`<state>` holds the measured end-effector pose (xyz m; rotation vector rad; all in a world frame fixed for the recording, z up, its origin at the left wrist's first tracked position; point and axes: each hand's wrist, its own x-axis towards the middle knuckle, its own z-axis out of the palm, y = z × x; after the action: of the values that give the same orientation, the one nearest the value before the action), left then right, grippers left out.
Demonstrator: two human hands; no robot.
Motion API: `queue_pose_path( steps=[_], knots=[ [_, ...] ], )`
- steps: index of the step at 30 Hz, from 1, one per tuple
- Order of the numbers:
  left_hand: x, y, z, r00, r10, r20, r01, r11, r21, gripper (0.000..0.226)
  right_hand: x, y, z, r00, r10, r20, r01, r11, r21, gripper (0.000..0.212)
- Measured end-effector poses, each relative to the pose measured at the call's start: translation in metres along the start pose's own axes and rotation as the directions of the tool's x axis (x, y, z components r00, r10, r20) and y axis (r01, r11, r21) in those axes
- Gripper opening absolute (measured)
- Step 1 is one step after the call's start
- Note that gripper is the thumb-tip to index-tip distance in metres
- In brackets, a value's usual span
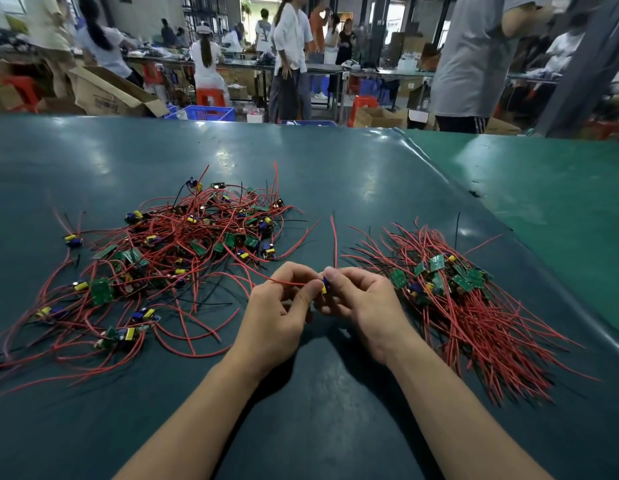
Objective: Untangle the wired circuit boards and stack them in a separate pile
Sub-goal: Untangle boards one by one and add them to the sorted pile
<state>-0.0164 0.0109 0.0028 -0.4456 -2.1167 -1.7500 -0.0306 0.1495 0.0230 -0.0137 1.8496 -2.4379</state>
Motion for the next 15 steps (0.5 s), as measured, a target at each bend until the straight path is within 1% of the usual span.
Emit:
queue_pose_path(
  steps=[1,2,4,5,6,8,10,12,15],
  knots=[
    [0.0000,-0.0005,0.0000,1.000,0.002,0.005,-0.002,1.000,-0.004,0.005,-0.0004,0.0002,0.0001,1.000,-0.023,-0.007,0.023,1.000,-0.010,0.018],
    [0.0000,-0.0011,-0.0002,1.000,0.001,0.010,-0.001,1.000,-0.010,0.010,-0.0009,0.0002,0.0004,0.999,-0.046,-0.017,0.045,0.999,-0.011,0.021],
    [0.0004,-0.0028,-0.0006,1.000,0.008,-0.001,-0.008,1.000,0.026,0.023,-0.0022,-0.0003,0.0012,0.997,-0.078,-0.028,0.077,0.997,-0.017,0.020],
    [0.0011,-0.0034,-0.0008,1.000,0.014,-0.028,-0.012,0.999,0.052,0.024,-0.0030,-0.0008,0.0016,0.996,-0.087,-0.030,0.087,0.996,-0.023,0.017],
    [0.0018,-0.0038,-0.0011,0.998,0.017,-0.066,-0.013,0.998,0.062,0.023,-0.0036,-0.0013,0.0020,0.994,-0.098,-0.037,0.097,0.995,-0.032,0.014],
    [0.0028,-0.0041,-0.0012,0.992,0.008,-0.128,-0.005,1.000,0.022,0.019,-0.0034,-0.0012,0.0021,0.987,-0.143,-0.069,0.138,0.988,-0.072,0.014],
    [0.0026,-0.0035,-0.0007,0.989,-0.001,-0.149,-0.004,0.999,-0.032,0.018,-0.0020,-0.0021,0.0018,0.975,-0.194,-0.109,0.185,0.979,-0.086,0.016],
    [0.0022,-0.0017,-0.0011,0.983,0.008,-0.185,-0.020,0.998,-0.067,0.018,-0.0005,-0.0037,0.0009,0.961,-0.216,-0.175,0.210,0.976,-0.050,0.019],
    [0.0024,0.0008,-0.0031,0.972,0.020,-0.232,-0.046,0.993,-0.105,0.017,0.0038,-0.0078,-0.0048,0.921,-0.205,-0.332,0.231,0.972,0.039,0.021]
  ],
)
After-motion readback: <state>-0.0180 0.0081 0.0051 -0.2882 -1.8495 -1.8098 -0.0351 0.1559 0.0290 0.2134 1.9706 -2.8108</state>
